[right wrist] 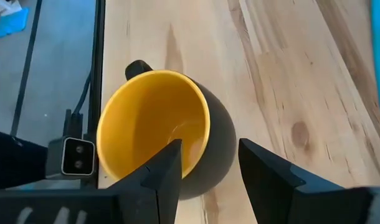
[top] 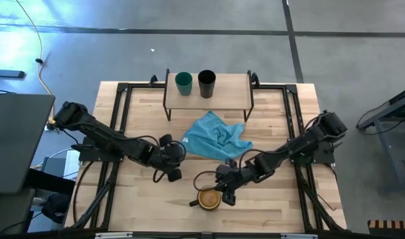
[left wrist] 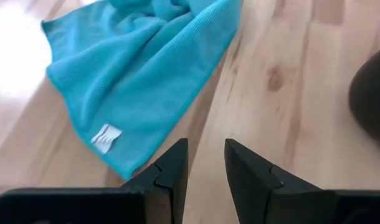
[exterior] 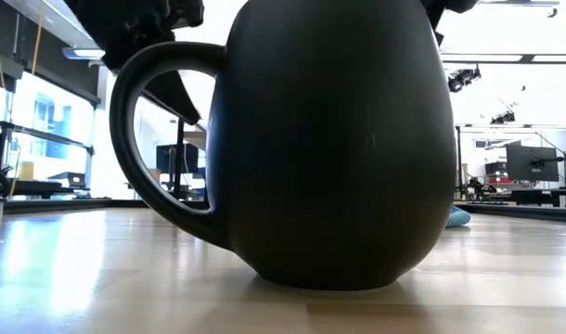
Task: Stack small to large cups/mugs on shelf
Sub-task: Put the black mug on the shelf
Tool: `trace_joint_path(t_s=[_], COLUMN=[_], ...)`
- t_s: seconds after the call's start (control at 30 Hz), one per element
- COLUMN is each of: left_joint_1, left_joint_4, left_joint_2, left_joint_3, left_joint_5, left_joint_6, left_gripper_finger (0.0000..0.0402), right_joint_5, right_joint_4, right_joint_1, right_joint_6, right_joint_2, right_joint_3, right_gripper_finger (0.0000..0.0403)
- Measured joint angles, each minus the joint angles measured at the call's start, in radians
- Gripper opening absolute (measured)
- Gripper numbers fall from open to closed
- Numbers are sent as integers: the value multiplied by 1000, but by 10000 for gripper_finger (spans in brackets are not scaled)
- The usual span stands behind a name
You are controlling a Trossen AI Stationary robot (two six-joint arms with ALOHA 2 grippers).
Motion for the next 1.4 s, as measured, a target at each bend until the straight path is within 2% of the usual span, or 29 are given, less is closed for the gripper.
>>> trace_joint_path(t_s=[0.4, 0.87, 1.13, 1.4], left_joint_1=[0, 0, 0, 0], left_joint_4=[-171, -217, -246, -269], left_joint_2=[-4, -4, -3, -3], left_joint_3=[-1, -1, -1, -1], left_joint_5=[-14, -14, -28, -30], left_joint_6=[-31, -48, -48, -48], left_gripper_finger=[94, 94, 94, 94], right_joint_5=[-7, -9, -63, -47], right_joint_4=[31, 15, 57, 43], right_joint_1=[0, 1, 1, 1], right_joint_6=[2, 73, 74, 81], right_joint_2=[26, 29, 85, 94], right_joint_3=[0, 0, 1, 2], right_gripper_finger=[149, 149, 149, 147])
